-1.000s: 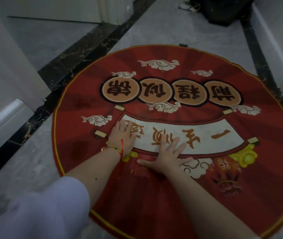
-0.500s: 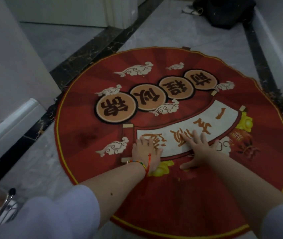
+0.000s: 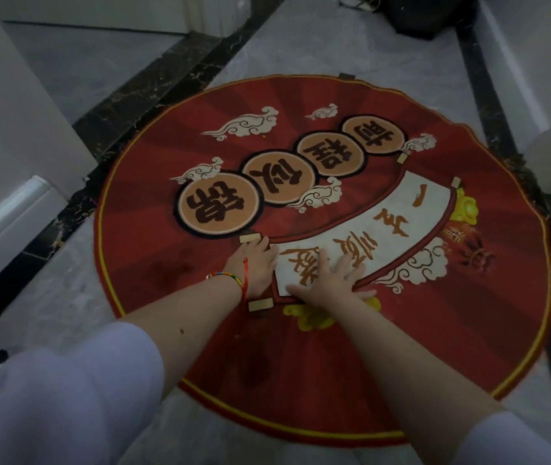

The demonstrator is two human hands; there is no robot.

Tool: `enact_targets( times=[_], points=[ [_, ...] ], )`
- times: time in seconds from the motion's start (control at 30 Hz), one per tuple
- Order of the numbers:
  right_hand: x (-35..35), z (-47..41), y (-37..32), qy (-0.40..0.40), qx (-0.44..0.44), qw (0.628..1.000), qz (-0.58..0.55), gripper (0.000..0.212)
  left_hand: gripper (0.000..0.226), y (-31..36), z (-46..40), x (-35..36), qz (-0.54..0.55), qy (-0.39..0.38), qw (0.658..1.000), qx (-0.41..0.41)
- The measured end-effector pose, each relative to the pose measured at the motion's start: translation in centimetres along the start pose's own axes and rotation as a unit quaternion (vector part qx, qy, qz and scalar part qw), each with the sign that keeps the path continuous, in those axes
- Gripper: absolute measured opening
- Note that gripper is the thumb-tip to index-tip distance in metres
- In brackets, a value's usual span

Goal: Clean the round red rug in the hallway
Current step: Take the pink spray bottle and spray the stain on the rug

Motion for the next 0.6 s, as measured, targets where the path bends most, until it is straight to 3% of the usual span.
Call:
enact_targets(
  times=[0.07,0.3,0.6],
  points=[
    [0.8,-0.3,0.6,0.009,-0.015,1.000,0.000,0.107,0.050,0.1,0.3,0.7,0.004,-0.026,1.000,-0.002],
    [0.0,-1.0,1.7,0.003,-0.047,0.998,0.032,0.107,0.053,1.3,1.2,1.0,0.029,0.002,0.999,-0.022],
    [-1.4,-0.4,2.9,-0.020,-0.053,0.996,0.069,0.109,0.056,2.6,2.9,0.8,0.027,-0.021,0.999,-0.009]
  ],
)
Point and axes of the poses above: each hand's wrist, its own z-axis away from the middle knuckle, its own x-axis out of the palm, y = z × x, the point moved 2 cm from there along -z, towards the middle knuckle, and after that the axes turned 8 degrees about -z, right-handed, at the moved point
